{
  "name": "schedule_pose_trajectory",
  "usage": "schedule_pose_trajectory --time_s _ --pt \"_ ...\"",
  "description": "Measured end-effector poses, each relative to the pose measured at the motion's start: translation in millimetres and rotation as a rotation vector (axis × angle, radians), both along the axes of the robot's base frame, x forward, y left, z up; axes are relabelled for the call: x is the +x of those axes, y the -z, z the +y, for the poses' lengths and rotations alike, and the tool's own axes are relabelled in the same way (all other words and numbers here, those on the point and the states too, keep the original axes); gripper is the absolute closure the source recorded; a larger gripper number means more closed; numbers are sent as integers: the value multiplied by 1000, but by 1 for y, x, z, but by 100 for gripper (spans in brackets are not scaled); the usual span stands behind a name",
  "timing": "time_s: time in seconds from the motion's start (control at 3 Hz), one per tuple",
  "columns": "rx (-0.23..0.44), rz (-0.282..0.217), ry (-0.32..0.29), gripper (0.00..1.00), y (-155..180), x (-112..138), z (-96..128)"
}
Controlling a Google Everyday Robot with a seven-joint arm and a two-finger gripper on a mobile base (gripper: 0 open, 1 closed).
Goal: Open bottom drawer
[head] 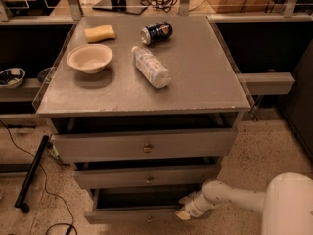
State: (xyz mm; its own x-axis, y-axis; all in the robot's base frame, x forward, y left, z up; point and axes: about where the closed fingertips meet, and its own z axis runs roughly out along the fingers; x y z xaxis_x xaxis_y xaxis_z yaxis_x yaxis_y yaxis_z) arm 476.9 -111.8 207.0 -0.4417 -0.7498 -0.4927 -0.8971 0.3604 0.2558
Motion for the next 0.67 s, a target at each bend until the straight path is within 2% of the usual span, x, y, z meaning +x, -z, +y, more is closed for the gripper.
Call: schedule_pose_trajectory --time_s 0.67 --pt "7 4 -2 100 -5 0 -1"
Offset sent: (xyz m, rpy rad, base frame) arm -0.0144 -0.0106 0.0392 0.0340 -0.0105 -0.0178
